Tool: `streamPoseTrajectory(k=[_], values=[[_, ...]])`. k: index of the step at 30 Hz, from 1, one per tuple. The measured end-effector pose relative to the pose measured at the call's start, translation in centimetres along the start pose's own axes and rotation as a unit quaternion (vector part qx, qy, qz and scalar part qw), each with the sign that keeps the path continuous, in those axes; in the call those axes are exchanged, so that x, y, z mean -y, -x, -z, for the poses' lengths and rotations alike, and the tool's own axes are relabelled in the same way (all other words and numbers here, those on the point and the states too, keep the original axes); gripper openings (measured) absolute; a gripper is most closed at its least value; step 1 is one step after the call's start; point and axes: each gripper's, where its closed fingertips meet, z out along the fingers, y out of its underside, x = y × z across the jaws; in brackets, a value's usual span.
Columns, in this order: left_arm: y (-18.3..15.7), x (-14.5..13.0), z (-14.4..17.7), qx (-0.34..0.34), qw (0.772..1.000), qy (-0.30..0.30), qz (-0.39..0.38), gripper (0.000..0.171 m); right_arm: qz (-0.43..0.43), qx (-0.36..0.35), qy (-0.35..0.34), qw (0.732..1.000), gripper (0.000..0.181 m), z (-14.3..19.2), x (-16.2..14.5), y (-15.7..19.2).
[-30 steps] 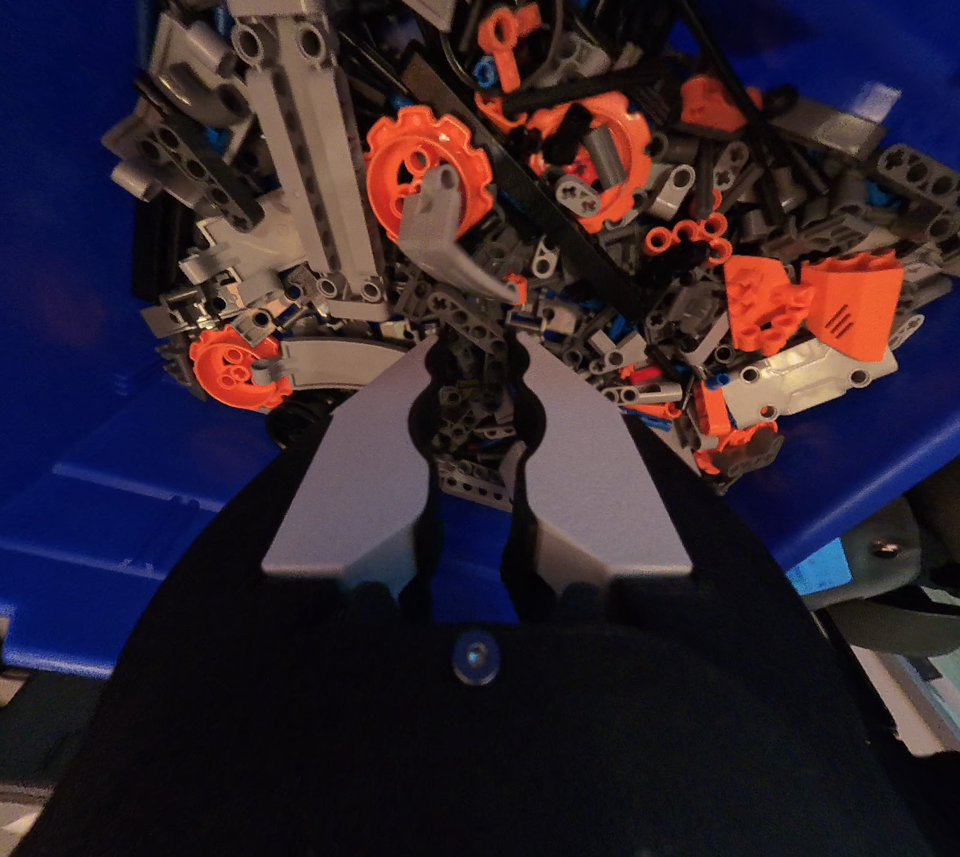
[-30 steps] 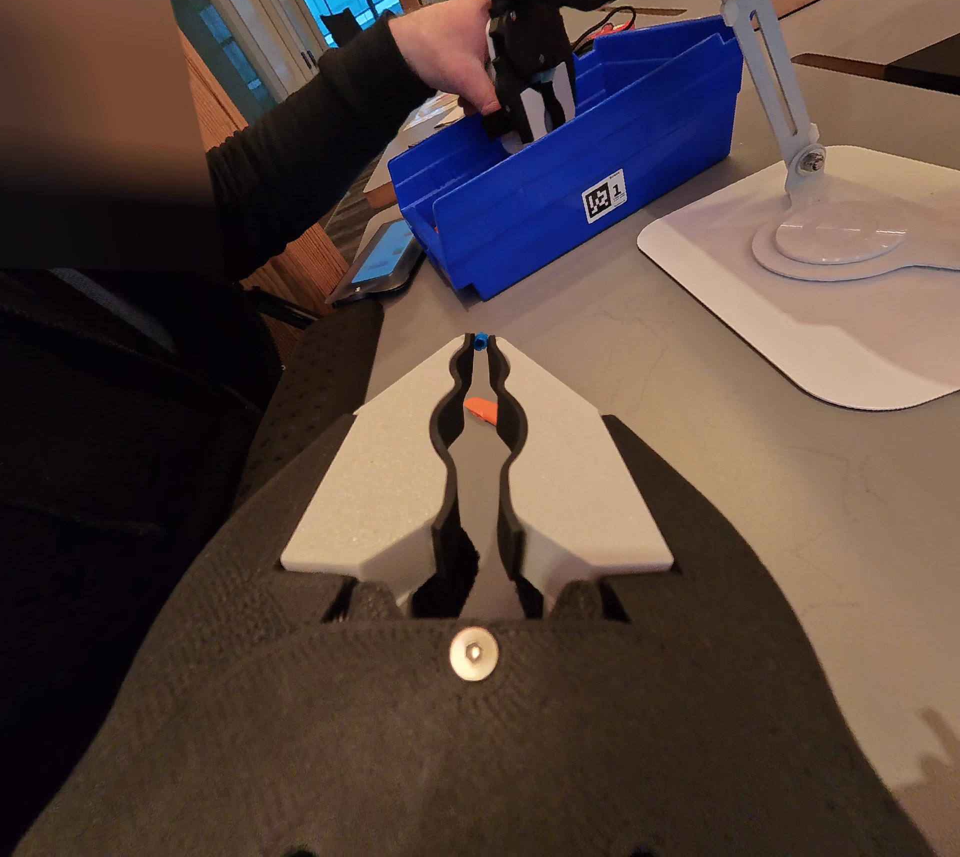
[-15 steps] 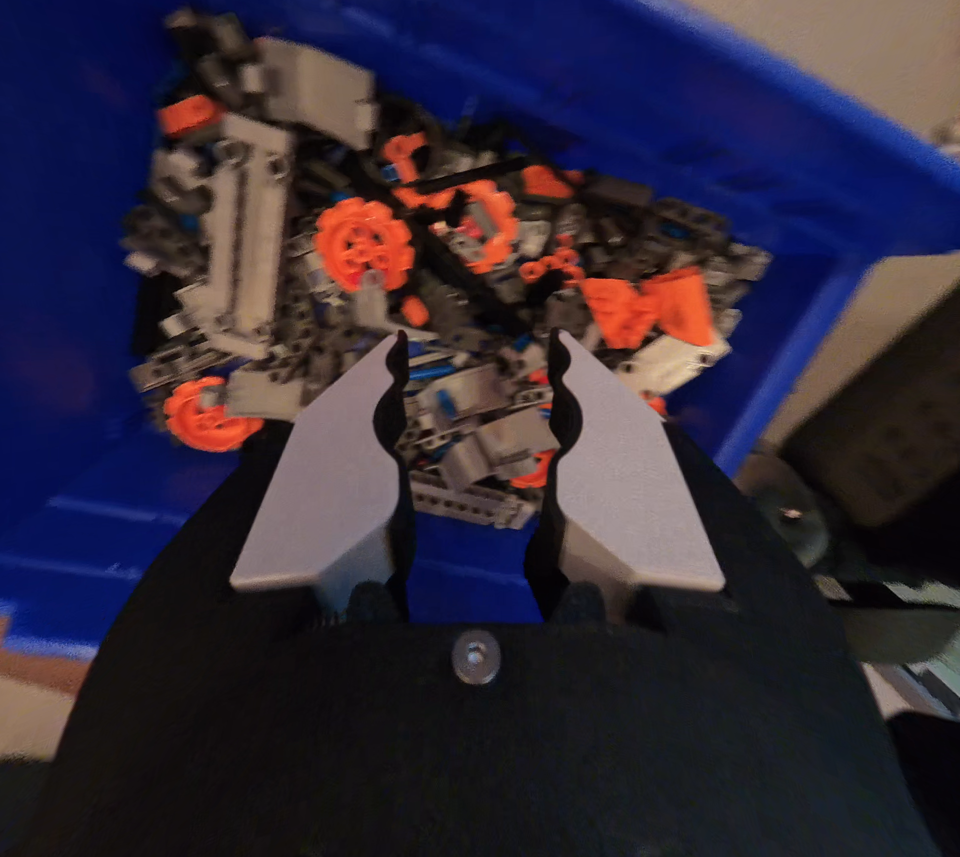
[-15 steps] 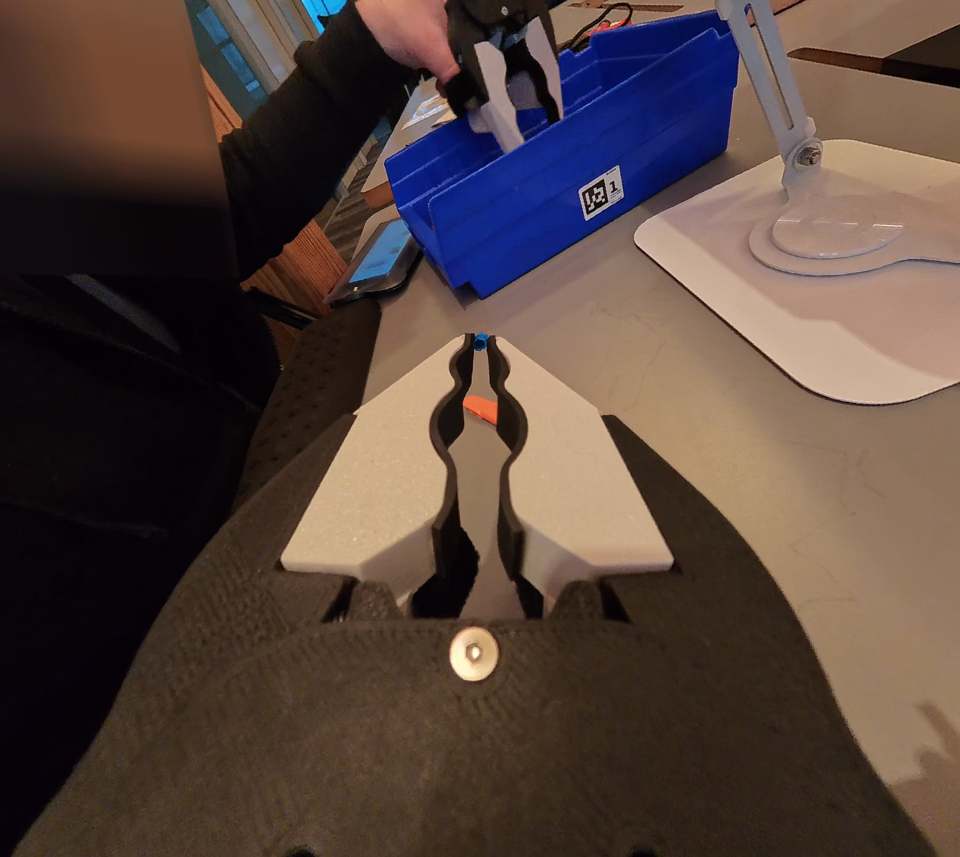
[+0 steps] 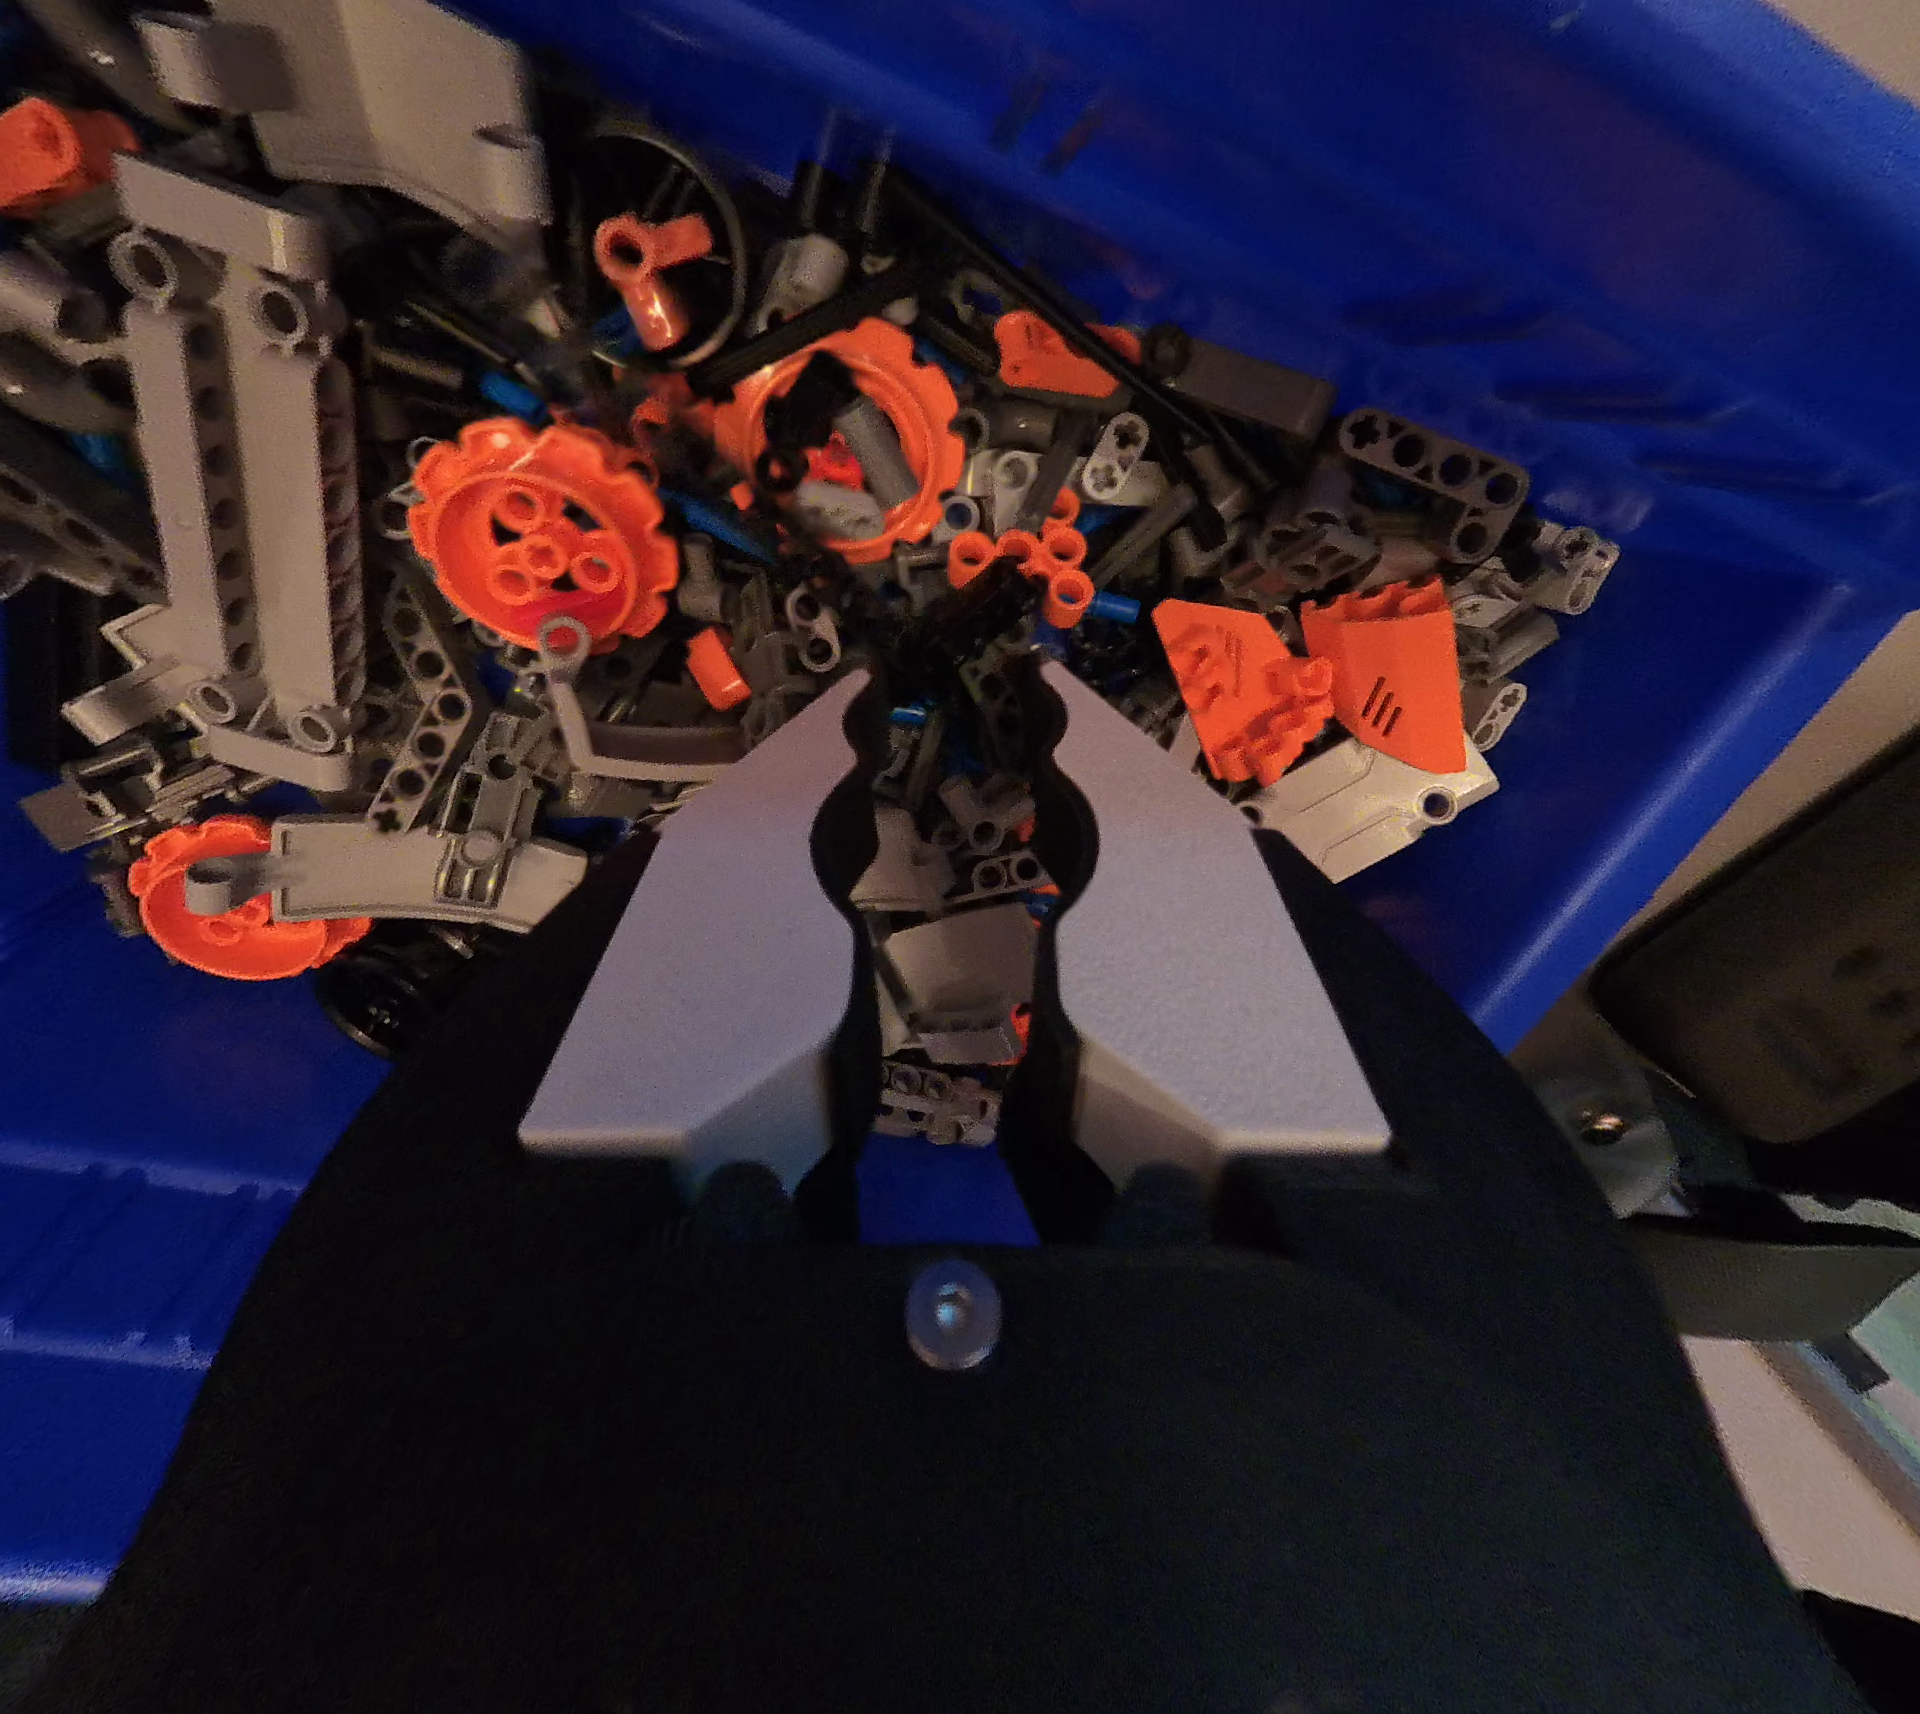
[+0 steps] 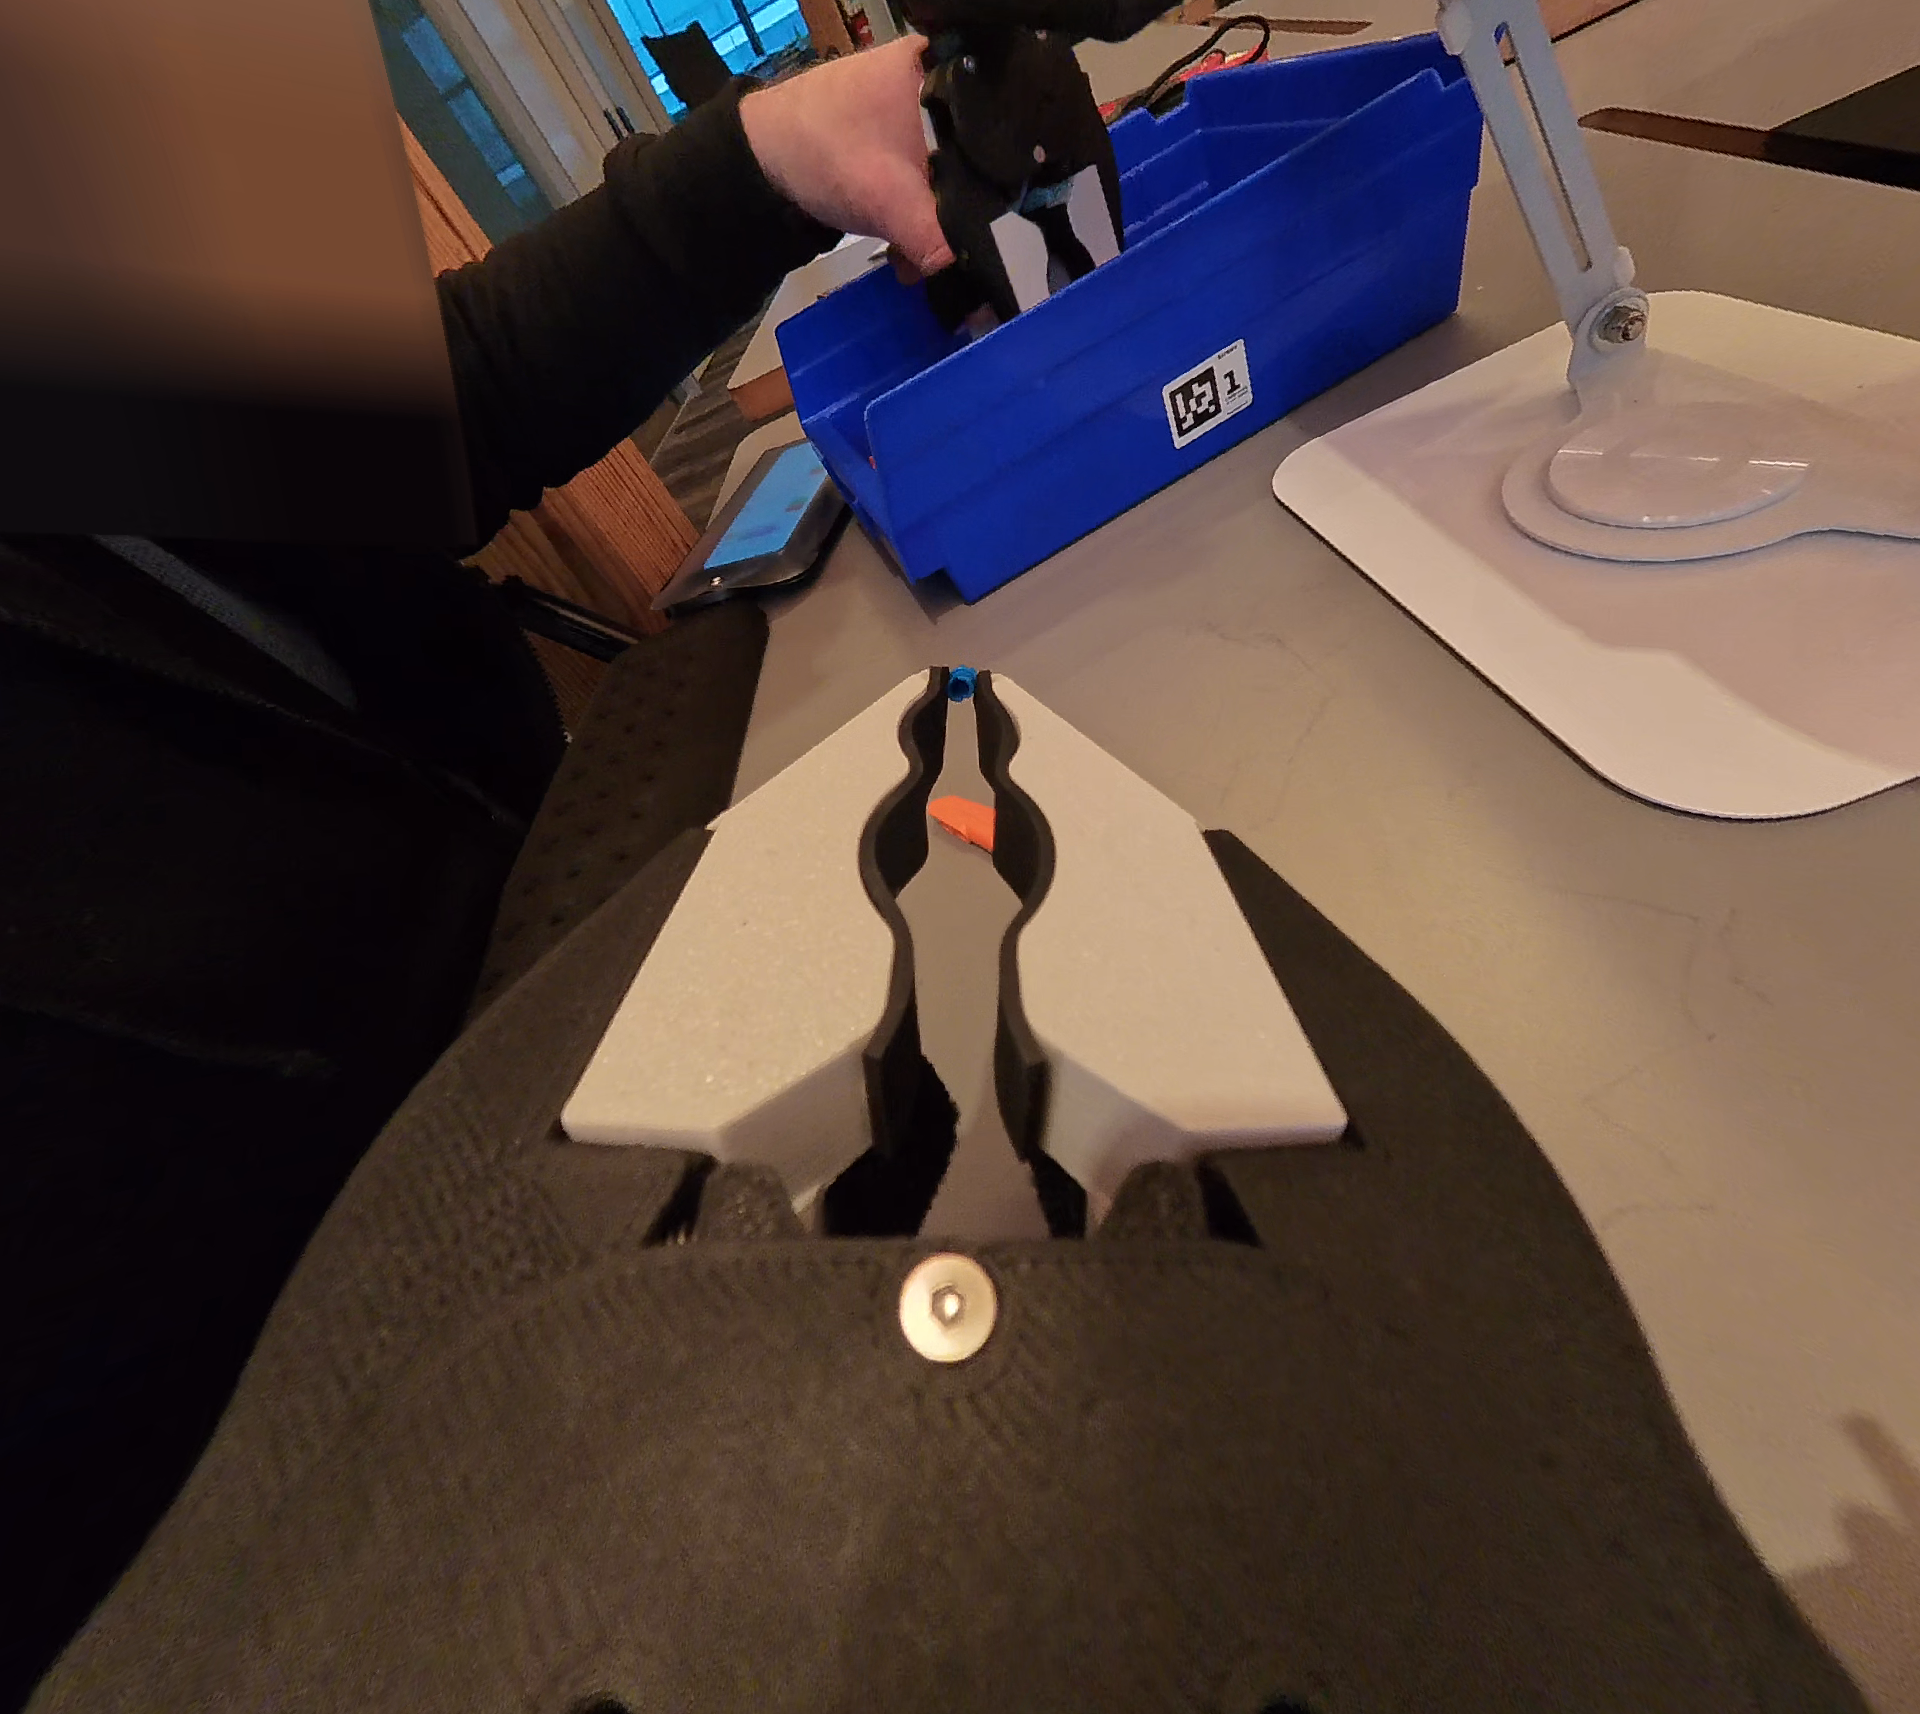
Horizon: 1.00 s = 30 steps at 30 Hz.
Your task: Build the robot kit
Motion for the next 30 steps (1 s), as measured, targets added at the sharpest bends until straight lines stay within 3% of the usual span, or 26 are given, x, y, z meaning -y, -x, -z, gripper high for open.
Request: streamPoseTrajectory(k=[1, 8, 11, 13, 16, 20, 22, 24, 26, 28, 30], values=[[0.2, 0.2, 0.3, -0.002, 1.000, -0.011, 0.004, 0.015, 0.000, 0.000, 0.000, 1.000, 0.003, 0.0, 0.0, 0.0], [5.6, -1.0, 1.7, 0.077, 0.996, -0.005, 0.043, 0.014, -0.001, 0.000, 0.000, 1.000, 0.003, 0.0, 0.0, 0.0], [7.4, -1.9, 2.2, 0.115, 0.992, 0.005, 0.060, 0.025, -0.001, 0.000, 0.000, 1.000, 0.003, 0.0, 0.0, 0.0], [6.7, -2.5, 2.3, 0.090, 0.993, 0.013, 0.069, 0.049, -0.001, 0.000, 0.000, 1.000, 0.003, 0.0, 0.0, 0.0], [3.8, -3.8, 2.8, 0.039, 0.998, 0.042, 0.024, 0.067, -0.002, 0.000, 0.000, 1.000, 0.003, 0.0, 0.0, -0.1], [0.6, -5.9, 2.7, -0.001, 0.994, 0.097, -0.051, 0.073, -0.003, 0.000, 0.001, 1.000, 0.003, 0.0, -0.1, -0.1], [0.8, -6.7, 1.8, 0.018, 0.990, 0.130, -0.059, 0.079, -0.002, 0.001, 0.001, 1.000, 0.003, 0.0, -0.1, -0.1], [0.5, -6.7, 0.9, 0.013, 0.988, 0.137, -0.064, 0.078, -0.001, 0.001, 0.000, 1.000, 0.003, 0.0, 0.0, 0.0], [1.1, -6.4, 0.7, 0.036, 0.987, 0.133, -0.076, 0.044, 0.000, 0.000, -0.001, 1.000, 0.003, 0.0, 0.0, 0.0], [1.3, -6.2, 0.7, 0.039, 0.988, 0.130, -0.076, 0.038, 0.000, 0.000, -0.001, 1.000, 0.003, 0.0, 0.0, 0.0], [2.0, -5.4, 1.1, 0.050, 0.990, 0.105, -0.076, 0.018, -0.001, 0.001, 0.000, 1.000, 0.003, 0.0, 0.0, 0.0]])
